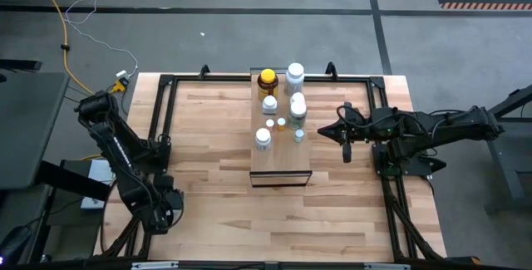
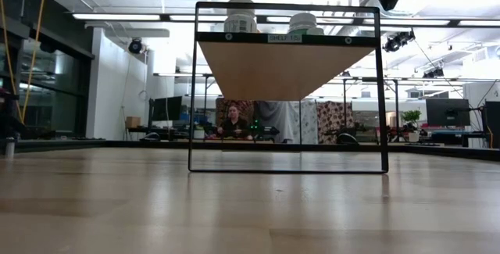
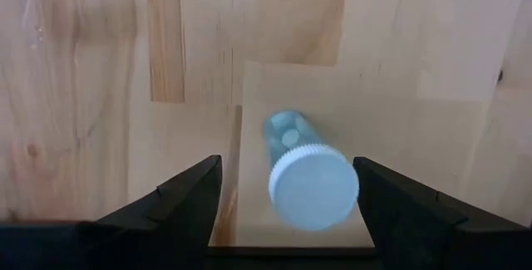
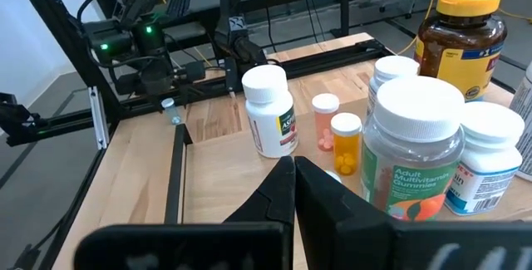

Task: Pick and place medicine bottles onto shelf by color
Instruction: Put the light blue pill bottle on the shelf

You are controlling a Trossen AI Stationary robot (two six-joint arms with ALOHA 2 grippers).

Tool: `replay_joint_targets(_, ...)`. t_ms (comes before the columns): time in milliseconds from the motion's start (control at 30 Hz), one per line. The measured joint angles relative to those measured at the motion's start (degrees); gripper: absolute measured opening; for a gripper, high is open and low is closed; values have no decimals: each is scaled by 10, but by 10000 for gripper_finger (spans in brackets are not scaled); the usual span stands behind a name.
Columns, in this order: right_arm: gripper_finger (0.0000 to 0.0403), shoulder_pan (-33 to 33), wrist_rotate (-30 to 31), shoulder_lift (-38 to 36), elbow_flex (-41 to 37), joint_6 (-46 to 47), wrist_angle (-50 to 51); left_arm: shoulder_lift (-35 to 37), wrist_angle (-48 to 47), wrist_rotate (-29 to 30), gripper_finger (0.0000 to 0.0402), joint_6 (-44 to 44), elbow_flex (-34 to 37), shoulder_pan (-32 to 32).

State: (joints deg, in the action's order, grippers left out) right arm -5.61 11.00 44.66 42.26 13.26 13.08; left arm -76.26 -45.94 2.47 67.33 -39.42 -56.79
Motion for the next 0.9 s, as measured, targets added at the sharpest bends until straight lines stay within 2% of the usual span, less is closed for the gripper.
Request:
replay_joint_targets(433, 0, 0, 0, 0, 0, 9, 0, -8, 3, 14, 253, 0, 0, 0)
replay_joint_targets(900, 0, 0, 0, 0, 0, 9, 1, -8, 3, 12, 191, 0, 0, 0)
